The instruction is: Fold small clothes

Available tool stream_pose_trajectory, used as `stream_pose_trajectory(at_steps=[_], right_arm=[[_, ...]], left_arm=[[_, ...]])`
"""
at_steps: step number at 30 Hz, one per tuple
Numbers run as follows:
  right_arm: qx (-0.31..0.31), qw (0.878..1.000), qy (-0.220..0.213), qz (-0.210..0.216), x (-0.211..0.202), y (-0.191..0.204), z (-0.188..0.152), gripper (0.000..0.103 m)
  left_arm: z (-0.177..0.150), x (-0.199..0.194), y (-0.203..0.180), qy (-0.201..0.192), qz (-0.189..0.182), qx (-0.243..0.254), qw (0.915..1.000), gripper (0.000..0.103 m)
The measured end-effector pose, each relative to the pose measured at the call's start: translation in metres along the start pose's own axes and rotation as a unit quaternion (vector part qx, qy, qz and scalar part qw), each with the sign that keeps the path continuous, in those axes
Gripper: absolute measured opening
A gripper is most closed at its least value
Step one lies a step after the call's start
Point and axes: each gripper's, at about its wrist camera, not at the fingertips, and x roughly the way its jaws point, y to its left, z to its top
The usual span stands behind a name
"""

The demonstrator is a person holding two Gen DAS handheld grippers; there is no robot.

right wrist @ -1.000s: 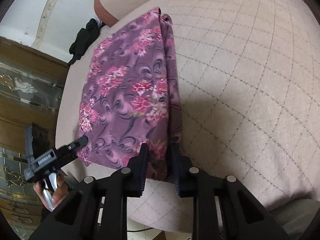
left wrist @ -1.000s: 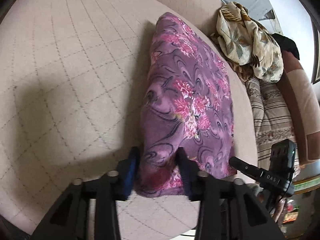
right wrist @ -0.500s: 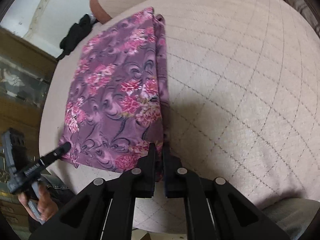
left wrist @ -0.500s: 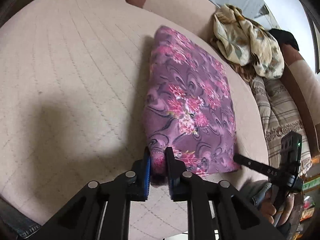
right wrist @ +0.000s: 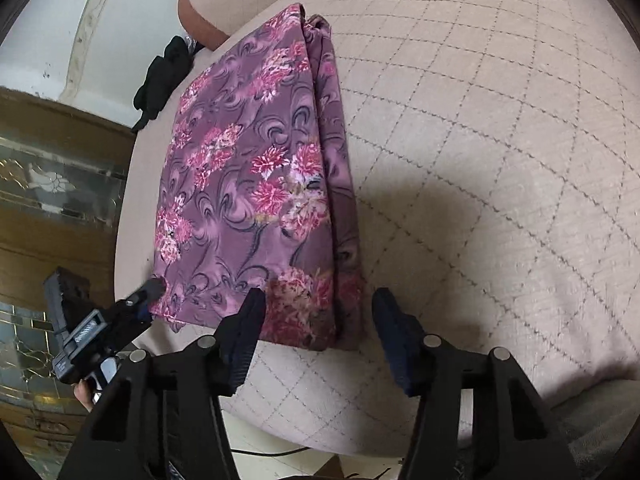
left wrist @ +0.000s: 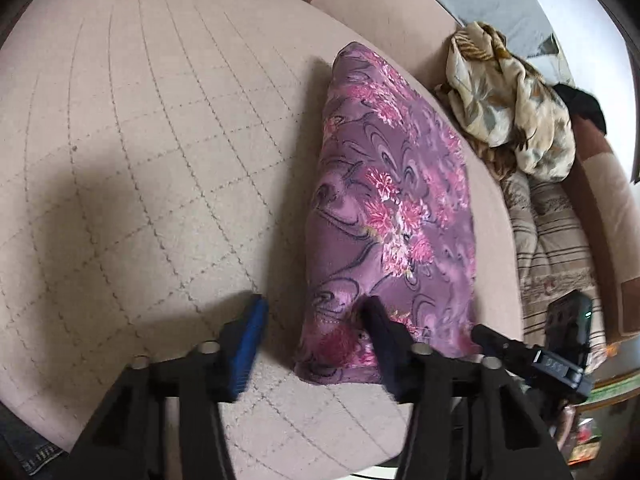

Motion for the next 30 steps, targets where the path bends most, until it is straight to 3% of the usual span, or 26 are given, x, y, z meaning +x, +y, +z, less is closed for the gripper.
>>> stream_pose_trajectory(at_steps=[1, 4, 7, 12, 14, 18, 20, 22, 23, 25, 26, 27, 30], right_arm=[[0.001, 1.000, 0.001, -0.003, 0.002, 0.001, 0.000, 0.046], [-0.002, 1.000, 0.022, 0.009, 0.010, 0.003, -0.001, 0.017], [-0.011, 1.000, 0.014, -0.016, 0.008, 0.006, -0.001, 0.012], [-0.006, 0.999, -0.033, -0.006, -0.033, 0.010, -0.010, 0.011], [-0.006, 0.999, -0.033, -0.018, -0.044, 0.014, -0.023, 0.011], [-0.024, 0.998, -0.005, -0.062, -0.044, 0.017, -0.043, 0.012], [-0.023, 0.994, 0.015, -0.103, -0.030, 0.008, -0.043, 0.013], [-0.005, 0.995, 0.019, -0.099, -0.028, 0.000, -0.038, 0.014], [-0.002, 0.997, -0.003, -0.081, -0.039, 0.000, -0.035, 0.015], [-0.019, 0.997, -0.043, -0.062, -0.063, 0.010, -0.027, 0.035], [-0.028, 0.996, -0.057, -0.057, -0.074, 0.012, -0.025, 0.058], [-0.046, 0.995, -0.077, -0.051, -0.086, 0.021, -0.015, 0.072], [-0.068, 0.992, -0.101, -0.045, -0.099, 0.042, 0.024, 0.075]], left_arm=[[-0.001, 0.001, -0.001, 0.003, -0.002, 0.001, 1.0000, 0.040], [-0.004, 0.004, 0.001, 0.011, -0.016, -0.009, 0.9998, 0.022], [-0.004, 0.000, -0.005, 0.004, -0.002, 0.012, 0.9999, 0.011], [-0.009, -0.042, -0.020, -0.009, -0.029, 0.017, 0.9994, 0.009], [-0.021, -0.050, -0.020, 0.007, -0.040, 0.016, 0.9991, 0.009], [-0.052, -0.038, -0.010, 0.032, 0.013, 0.039, 0.9986, 0.010], [-0.052, -0.028, -0.003, 0.050, 0.014, 0.023, 0.9984, 0.012], [-0.045, -0.034, -0.002, 0.048, -0.006, 0.008, 0.9988, 0.018], [-0.042, -0.043, -0.003, 0.032, -0.007, 0.012, 0.9994, 0.023], [-0.036, -0.062, -0.005, -0.011, 0.004, 0.021, 0.9997, 0.061], [-0.029, -0.070, -0.009, -0.031, 0.018, 0.029, 0.9989, 0.066], [-0.023, -0.072, -0.010, -0.038, 0.024, 0.036, 0.9984, 0.066], [0.011, -0.068, -0.021, -0.036, 0.035, 0.047, 0.9976, 0.066]])
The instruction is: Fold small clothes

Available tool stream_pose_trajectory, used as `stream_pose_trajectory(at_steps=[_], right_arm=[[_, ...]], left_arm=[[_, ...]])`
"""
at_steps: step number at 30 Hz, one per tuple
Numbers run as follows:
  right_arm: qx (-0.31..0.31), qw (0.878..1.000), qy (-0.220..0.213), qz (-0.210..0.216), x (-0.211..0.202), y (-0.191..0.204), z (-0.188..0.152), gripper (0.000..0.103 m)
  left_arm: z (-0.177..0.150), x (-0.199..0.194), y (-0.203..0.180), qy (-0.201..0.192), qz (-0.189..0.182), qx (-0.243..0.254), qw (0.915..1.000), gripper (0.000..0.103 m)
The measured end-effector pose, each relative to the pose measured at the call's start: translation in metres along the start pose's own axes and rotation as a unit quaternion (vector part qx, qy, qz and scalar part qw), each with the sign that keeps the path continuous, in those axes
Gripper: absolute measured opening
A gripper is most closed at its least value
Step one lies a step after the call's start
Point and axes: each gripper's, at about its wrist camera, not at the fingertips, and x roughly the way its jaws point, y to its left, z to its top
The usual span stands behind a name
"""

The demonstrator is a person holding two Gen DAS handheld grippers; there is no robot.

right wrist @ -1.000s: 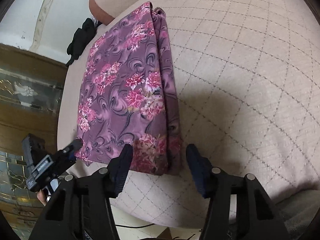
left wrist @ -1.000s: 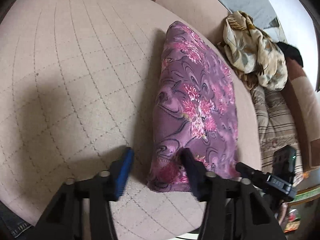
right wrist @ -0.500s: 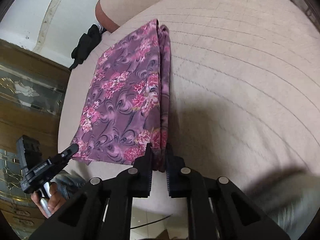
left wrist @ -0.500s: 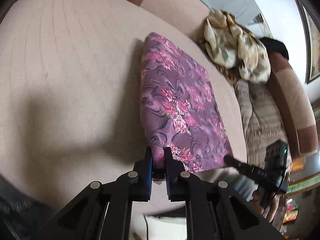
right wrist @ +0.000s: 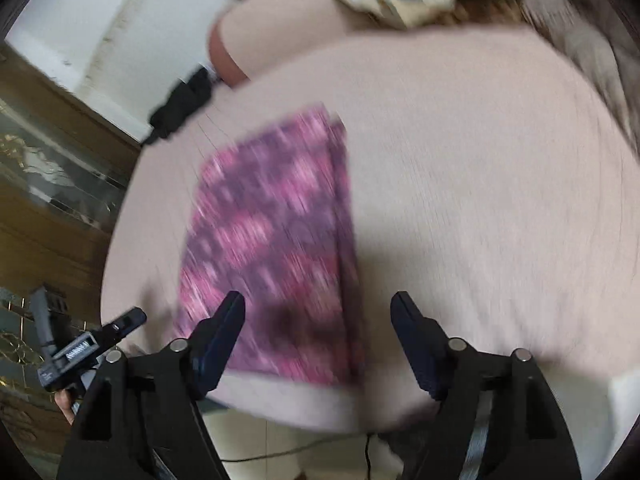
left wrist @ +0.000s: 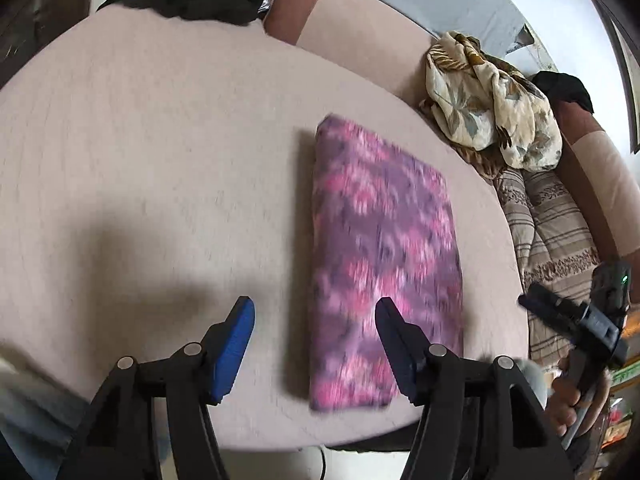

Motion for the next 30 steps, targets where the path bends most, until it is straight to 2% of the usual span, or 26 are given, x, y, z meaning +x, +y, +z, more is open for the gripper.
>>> stream_pose_trajectory(at_steps=[4, 8, 11, 14, 16, 18, 20, 21, 23, 27, 30], right_arm=[[-0.025, 0.999, -0.026, -0.006, 0.022, 0.020, 0.061, 0.075], [-0.044, 0.999, 0.009, 0.006, 0.075, 0.024, 0.118, 0.075], [-0.033, 0.999, 0.012, 0.013, 0.114, 0.015, 0.147, 0.075], [-0.007, 0.999, 0.031, -0.006, 0.158, -0.004, 0.153, 0.074], [0.011, 0.999, 0.047, -0.002, 0.173, -0.016, 0.149, 0.062], [0.025, 0.997, 0.063, 0.032, 0.185, -0.025, 0.146, 0.041], [0.039, 0.996, 0.064, 0.046, 0.186, -0.027, 0.149, 0.037], [0.036, 0.996, 0.065, 0.046, 0.186, -0.025, 0.151, 0.028], [0.027, 0.996, 0.071, 0.040, 0.187, -0.020, 0.150, 0.018], [0.024, 0.998, 0.045, 0.026, 0.173, -0.020, 0.153, 0.008], [-0.002, 0.998, 0.061, -0.027, 0.197, -0.015, 0.146, 0.008]], left_arm=[[0.059, 0.016, 0.001, -0.003, 0.003, -0.005, 1.0000, 0.068], [0.110, 0.049, -0.004, 0.004, 0.024, -0.001, 0.9997, 0.068], [0.141, 0.083, -0.005, 0.028, 0.020, -0.001, 0.9994, 0.068], [0.153, 0.120, -0.001, 0.048, 0.010, -0.008, 0.9988, 0.068], [0.149, 0.138, 0.008, 0.047, -0.010, -0.021, 0.9986, 0.068], [0.143, 0.150, 0.014, 0.050, -0.032, -0.047, 0.9971, 0.069], [0.142, 0.154, 0.011, 0.059, -0.052, -0.047, 0.9958, 0.068], [0.141, 0.155, 0.008, 0.058, -0.055, -0.045, 0.9958, 0.068], [0.139, 0.157, 0.006, 0.059, -0.071, -0.048, 0.9946, 0.068], [0.135, 0.156, 0.010, 0.062, -0.085, -0.071, 0.9919, 0.068], [0.136, 0.159, 0.006, 0.057, -0.072, -0.059, 0.9939, 0.068]])
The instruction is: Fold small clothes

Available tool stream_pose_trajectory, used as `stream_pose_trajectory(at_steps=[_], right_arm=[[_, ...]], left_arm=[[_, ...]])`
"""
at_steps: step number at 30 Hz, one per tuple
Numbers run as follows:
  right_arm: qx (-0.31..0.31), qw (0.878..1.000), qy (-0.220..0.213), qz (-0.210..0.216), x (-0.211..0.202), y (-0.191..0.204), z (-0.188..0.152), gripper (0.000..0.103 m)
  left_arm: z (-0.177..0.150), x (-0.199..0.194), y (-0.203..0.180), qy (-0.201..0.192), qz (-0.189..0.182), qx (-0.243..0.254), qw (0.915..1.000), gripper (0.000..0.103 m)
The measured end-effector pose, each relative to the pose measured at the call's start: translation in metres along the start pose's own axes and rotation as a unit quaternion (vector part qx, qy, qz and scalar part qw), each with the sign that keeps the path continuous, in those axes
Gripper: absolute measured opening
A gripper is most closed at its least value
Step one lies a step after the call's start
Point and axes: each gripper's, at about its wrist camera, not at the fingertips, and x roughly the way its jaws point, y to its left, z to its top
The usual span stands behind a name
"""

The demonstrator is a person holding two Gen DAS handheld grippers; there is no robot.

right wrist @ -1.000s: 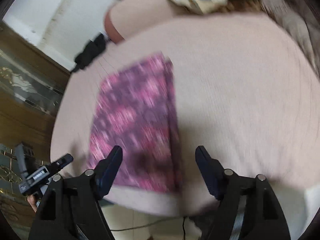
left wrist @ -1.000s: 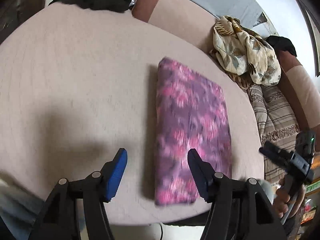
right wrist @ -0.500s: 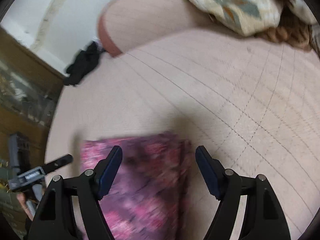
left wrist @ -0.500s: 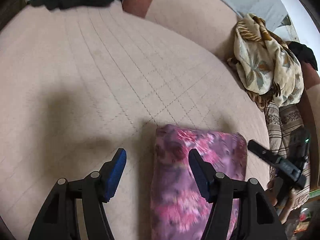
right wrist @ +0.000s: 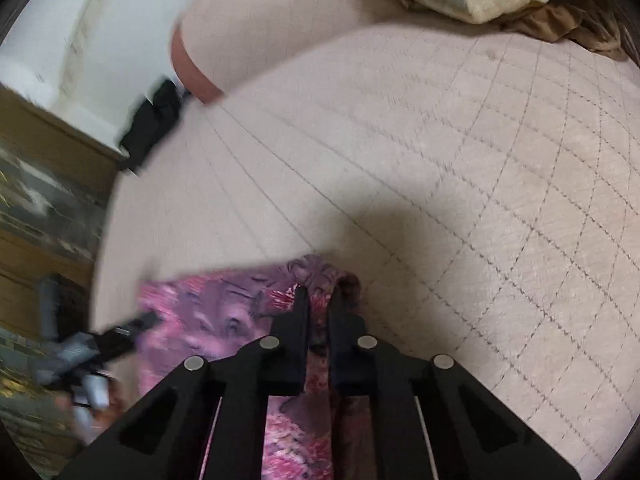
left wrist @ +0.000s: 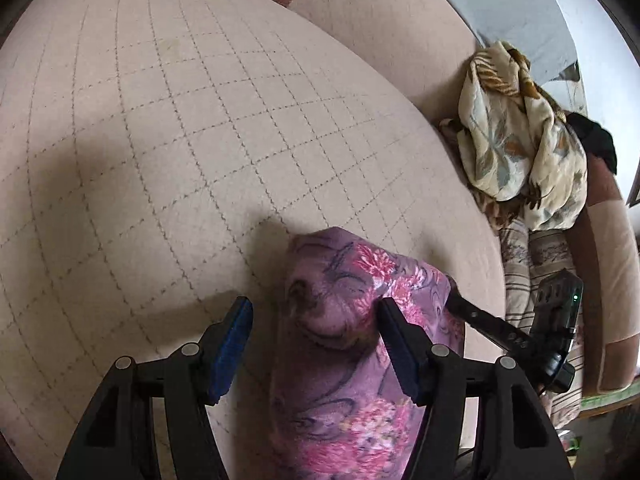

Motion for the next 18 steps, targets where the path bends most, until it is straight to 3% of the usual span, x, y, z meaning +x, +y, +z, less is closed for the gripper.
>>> stream_pose_trajectory(at_steps=[4, 6, 8, 10, 11, 12, 13, 16, 18], right_arm=[[0.013, 1.000, -0.015, 0.020, -0.015, -0.005, 0.003, 0.017], [0.041, 0.998, -0.025, 0.041, -0.024, -0.017, 0.003, 0.037], [0.061, 0.996, -0.022, 0.055, -0.022, -0.025, 0.002, 0.049], [0.072, 0.995, -0.001, 0.074, -0.008, -0.028, 0.002, 0.048], [0.072, 0.994, 0.009, 0.083, -0.001, -0.028, 0.001, 0.034], [0.067, 0.993, 0.020, 0.092, 0.006, -0.022, 0.001, 0.021], [0.051, 0.996, 0.015, 0.077, 0.006, -0.016, 0.001, 0.021], [0.030, 0.997, -0.013, 0.070, -0.013, -0.006, 0.005, 0.008], [0.027, 0.996, -0.034, 0.082, -0.024, -0.005, 0.008, 0.008]], left_arm=[[-0.001, -0.001, 0.002, -0.011, -0.004, 0.001, 0.9999, 0.070], [0.001, -0.005, 0.005, -0.024, -0.006, -0.015, 0.9996, 0.070], [0.002, -0.004, 0.006, -0.027, 0.000, -0.012, 0.9996, 0.070], [0.001, 0.000, 0.003, -0.027, 0.010, -0.006, 0.9996, 0.069], [0.001, -0.001, 0.003, -0.030, 0.010, -0.008, 0.9995, 0.067], [0.001, -0.001, 0.002, -0.029, 0.003, -0.008, 0.9995, 0.050], [0.001, -0.001, 0.000, -0.025, -0.014, -0.006, 0.9996, 0.037], [-0.002, -0.025, -0.018, -0.064, -0.010, 0.036, 0.9972, 0.031], [-0.002, -0.042, -0.029, -0.092, -0.020, 0.052, 0.9942, 0.031]])
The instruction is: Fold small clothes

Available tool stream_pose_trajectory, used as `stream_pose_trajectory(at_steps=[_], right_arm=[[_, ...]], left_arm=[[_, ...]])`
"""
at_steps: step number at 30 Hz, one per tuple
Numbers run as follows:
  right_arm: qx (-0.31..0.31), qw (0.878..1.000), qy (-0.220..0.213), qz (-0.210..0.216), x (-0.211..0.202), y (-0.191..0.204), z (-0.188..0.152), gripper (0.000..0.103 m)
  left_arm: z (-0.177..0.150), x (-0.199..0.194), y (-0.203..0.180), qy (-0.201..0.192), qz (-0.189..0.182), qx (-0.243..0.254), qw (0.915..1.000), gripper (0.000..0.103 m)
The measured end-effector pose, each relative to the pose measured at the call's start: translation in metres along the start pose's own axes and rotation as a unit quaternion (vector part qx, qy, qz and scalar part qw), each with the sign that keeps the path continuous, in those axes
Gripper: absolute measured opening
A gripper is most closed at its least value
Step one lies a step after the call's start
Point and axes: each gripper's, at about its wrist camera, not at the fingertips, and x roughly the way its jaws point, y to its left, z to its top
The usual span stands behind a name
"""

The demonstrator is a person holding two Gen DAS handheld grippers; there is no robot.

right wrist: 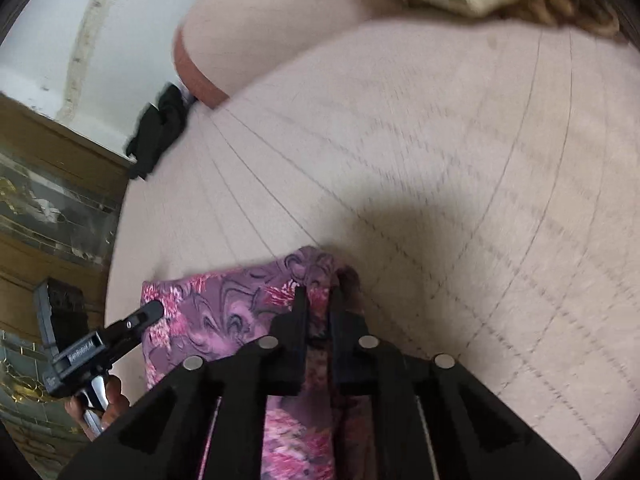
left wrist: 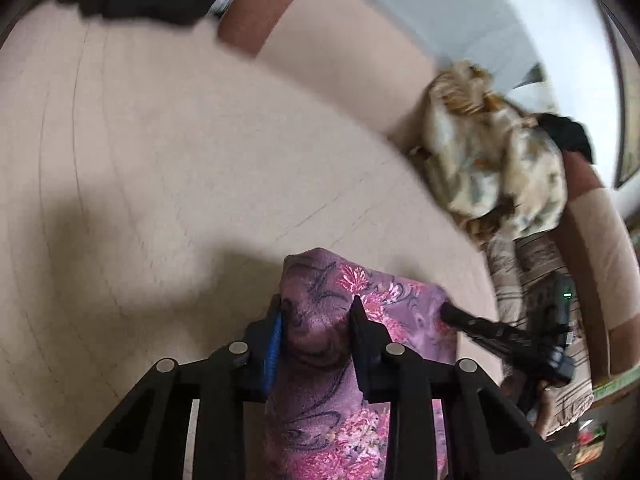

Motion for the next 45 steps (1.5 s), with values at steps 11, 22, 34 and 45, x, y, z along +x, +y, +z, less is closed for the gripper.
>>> stream_pose_trajectory(at_steps=[11, 22, 34, 45], right_arm=[[0.016, 0.999, 0.039, 0.000, 0.001, -0.004, -0.003, 0.038], [0.004, 0.996, 0.087, 0.003, -0.024, 0.003, -0.107, 0.032], [0.030, 0.998, 0.056, -0.031, -0.035, -0.016, -0.130, 0.006], [0.046, 0.998, 0.040, -0.006, -0.080, -0.014, -0.197, 0.054]], left_arm=[[0.014, 0.006, 0.025, 0.033, 0.040, -0.041, 0.9978, 0.050], [-0.089, -0.046, 0.022, 0.057, 0.085, -0.036, 0.9941, 0.062], [-0.130, -0.043, 0.008, 0.016, 0.137, 0.040, 0.9897, 0.031], [-0.169, -0.070, 0.026, 0.092, 0.051, -0.031, 0.9940, 0.065]])
